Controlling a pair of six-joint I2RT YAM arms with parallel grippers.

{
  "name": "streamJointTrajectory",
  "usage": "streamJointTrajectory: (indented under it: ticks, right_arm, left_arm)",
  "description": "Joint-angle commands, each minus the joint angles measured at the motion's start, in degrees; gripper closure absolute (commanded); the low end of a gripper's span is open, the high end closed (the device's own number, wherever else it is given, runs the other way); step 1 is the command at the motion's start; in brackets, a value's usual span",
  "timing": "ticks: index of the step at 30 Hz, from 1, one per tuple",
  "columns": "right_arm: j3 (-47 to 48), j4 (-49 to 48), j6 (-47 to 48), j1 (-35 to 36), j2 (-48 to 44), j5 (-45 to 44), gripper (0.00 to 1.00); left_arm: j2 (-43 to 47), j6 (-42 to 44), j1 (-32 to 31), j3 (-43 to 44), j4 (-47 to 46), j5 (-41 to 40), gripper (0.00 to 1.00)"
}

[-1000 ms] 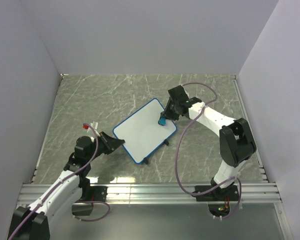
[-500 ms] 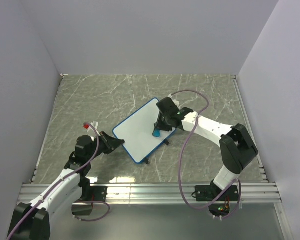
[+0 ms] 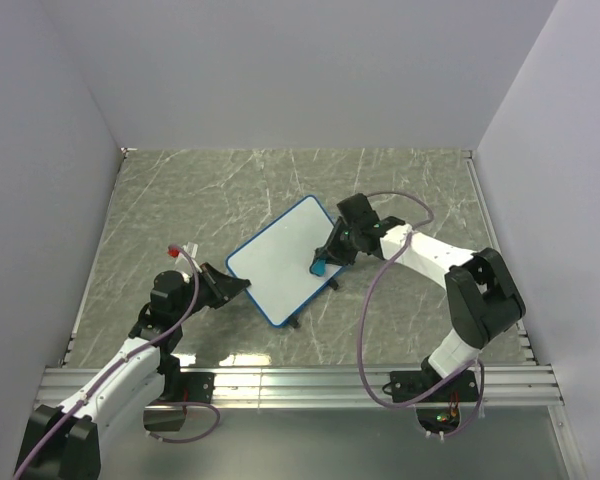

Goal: Erase the whiteboard

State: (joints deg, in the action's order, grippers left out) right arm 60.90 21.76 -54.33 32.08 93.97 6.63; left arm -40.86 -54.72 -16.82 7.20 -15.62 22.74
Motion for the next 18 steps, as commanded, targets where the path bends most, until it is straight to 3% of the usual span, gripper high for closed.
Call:
streamJointTrajectory:
  ticks: [1, 13, 18]
  right_arm:
    - [-5.53, 0.13, -2.45, -3.94, 3.32, -4.88, 1.0]
    - [-8.34, 5.31, -7.72, -10.28, -0.1, -13.74, 1.0]
    - [-9.23, 4.69, -7.81, -13.26, -0.63, -12.08, 1.0]
  left_arm:
    - [-2.03, 2.07, 0.12, -1.93, 8.94, -4.37, 1.0]
    - [-2.64, 1.81, -0.84, -2.02, 9.46, -4.46, 1.0]
    - [-2.56, 1.9, -1.73, -1.93, 9.9, -4.99, 1.0]
